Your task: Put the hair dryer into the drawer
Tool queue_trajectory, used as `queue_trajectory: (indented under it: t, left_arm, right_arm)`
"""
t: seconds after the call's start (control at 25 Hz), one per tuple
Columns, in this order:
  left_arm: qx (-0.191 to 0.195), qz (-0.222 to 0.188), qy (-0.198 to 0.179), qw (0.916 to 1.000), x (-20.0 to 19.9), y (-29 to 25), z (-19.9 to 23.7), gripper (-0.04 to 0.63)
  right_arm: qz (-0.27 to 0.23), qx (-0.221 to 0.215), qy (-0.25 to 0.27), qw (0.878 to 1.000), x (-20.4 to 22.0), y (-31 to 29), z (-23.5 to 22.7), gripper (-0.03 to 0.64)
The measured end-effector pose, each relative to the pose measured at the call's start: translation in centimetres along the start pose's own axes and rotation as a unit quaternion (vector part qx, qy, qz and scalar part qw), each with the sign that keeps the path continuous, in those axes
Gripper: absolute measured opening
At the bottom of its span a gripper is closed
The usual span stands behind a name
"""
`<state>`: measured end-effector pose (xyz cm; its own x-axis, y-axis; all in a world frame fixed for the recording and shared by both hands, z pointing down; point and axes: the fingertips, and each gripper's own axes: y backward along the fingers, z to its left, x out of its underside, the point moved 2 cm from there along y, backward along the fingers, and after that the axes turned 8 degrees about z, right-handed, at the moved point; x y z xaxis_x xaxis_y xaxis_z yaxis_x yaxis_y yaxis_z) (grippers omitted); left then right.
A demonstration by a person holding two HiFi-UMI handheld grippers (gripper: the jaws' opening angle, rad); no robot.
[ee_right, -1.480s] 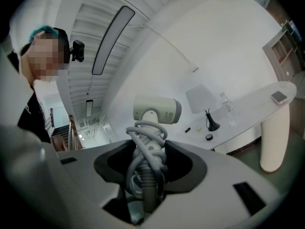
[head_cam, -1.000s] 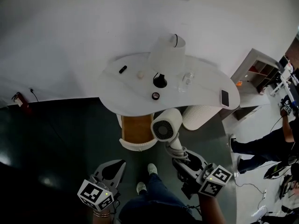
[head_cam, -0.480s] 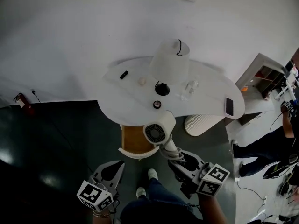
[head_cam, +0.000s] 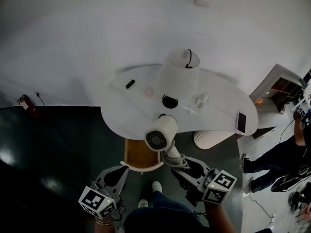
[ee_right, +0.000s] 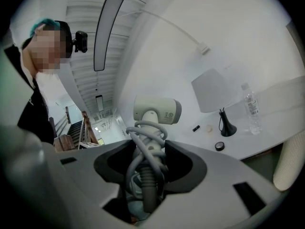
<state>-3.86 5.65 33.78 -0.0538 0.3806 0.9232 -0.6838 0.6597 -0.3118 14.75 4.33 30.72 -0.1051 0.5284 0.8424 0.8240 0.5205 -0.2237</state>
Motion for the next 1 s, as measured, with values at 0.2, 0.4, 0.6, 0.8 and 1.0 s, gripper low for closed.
queue_trajectory:
  t: [0.2,0.4,0.6,0.8,1.0]
  left_arm:
    - [-0.018,0.001,0.004,0.9998,-0.5,-1.1,0.1,0.015]
    - [-0.036,0.004,0.015,0.9992,-0.1,-2.1,0.0,0.015]
    - [-0.053,0.007,0.022,0.9983,0.6,-2.7,0.1,0.015]
    - [-0.065,0.006,0.029,0.9974,0.6,-3.2,0.0,0.015]
    - [-0.078,0.009,0.037,0.9962,0.4,-3.7,0.1,0.015]
  right_arm:
    - [0.011,-0.017,0.001,1.000,-0.8,-0.3,-1.5,0.202]
    - [0.019,-0.032,0.001,0.999,-1.2,-0.3,-2.7,0.202]
    - [0.023,-0.044,0.000,0.999,-1.0,-0.2,-3.9,0.202]
    - [0.034,-0.050,-0.008,0.998,-0.5,-0.2,-4.9,0.202]
    - [0.039,-0.056,-0.014,0.998,-0.3,-0.2,-5.6,0.202]
